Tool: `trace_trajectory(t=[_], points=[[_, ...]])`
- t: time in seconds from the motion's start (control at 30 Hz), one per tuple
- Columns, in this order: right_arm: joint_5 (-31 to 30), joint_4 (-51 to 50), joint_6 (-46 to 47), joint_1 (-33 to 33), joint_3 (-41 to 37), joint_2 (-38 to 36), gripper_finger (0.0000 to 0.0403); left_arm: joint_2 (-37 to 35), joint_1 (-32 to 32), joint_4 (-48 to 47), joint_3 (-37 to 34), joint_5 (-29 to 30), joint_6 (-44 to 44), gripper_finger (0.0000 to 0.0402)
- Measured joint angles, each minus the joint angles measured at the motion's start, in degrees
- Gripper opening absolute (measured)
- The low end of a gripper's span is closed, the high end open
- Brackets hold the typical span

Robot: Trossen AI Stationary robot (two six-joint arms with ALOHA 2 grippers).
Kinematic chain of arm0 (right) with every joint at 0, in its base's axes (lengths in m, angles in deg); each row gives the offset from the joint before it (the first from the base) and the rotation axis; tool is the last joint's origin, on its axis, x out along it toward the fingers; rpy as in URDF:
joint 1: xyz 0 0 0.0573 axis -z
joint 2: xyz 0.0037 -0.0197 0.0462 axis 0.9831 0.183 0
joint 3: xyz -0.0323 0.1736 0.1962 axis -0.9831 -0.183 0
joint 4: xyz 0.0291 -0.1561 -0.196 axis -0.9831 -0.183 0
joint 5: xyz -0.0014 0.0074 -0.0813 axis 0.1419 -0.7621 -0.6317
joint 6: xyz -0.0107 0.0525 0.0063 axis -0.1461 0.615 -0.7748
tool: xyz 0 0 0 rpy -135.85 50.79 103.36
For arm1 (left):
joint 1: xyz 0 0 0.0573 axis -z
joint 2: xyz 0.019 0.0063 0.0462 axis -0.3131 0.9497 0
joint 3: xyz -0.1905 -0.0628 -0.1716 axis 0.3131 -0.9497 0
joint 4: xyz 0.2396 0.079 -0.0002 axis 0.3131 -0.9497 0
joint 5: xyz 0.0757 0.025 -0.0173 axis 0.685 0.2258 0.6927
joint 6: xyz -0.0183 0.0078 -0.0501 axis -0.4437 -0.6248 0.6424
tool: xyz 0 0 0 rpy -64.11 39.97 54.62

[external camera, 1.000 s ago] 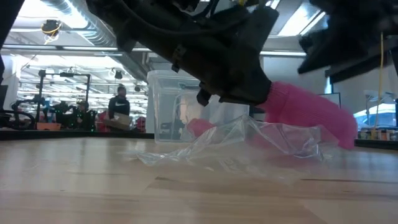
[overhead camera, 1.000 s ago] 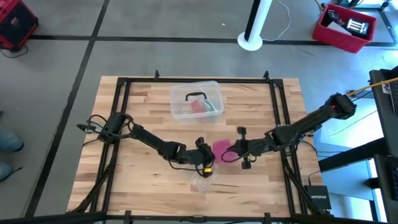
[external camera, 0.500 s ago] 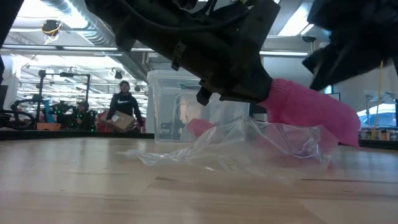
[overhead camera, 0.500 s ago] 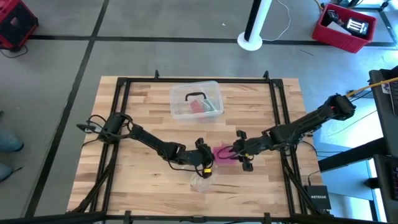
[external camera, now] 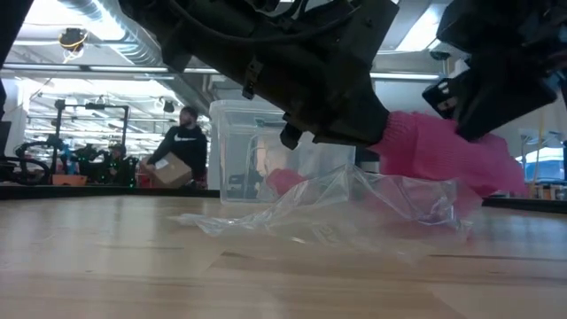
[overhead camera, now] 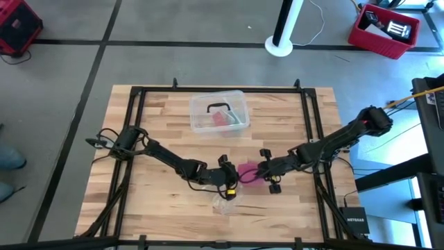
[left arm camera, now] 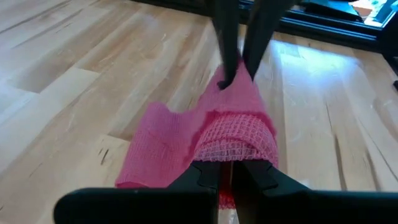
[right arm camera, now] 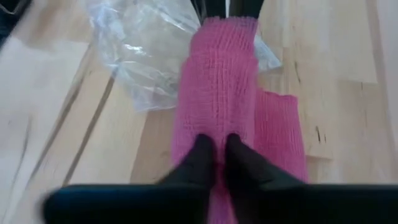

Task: Roll bandage
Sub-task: Roll the pink bandage

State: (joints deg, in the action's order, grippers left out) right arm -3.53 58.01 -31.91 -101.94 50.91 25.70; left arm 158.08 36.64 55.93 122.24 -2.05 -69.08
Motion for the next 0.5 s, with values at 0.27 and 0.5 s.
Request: trace_trajectory(t=[0.27, 0.5], points=[[-3.7, -14.9, -1.6, 0.0, 9.0, -5.6, 0.0009, -0.2, 0.9, 0.1, 0.1, 0.9, -4.1, 0.0011], [-15.7, -25.8, -3.3, 4.8, 13.2, -8.1, 0.0024, -1.7, 3.2, -1.5, 0.0, -0.2, -9.1, 0.0011]])
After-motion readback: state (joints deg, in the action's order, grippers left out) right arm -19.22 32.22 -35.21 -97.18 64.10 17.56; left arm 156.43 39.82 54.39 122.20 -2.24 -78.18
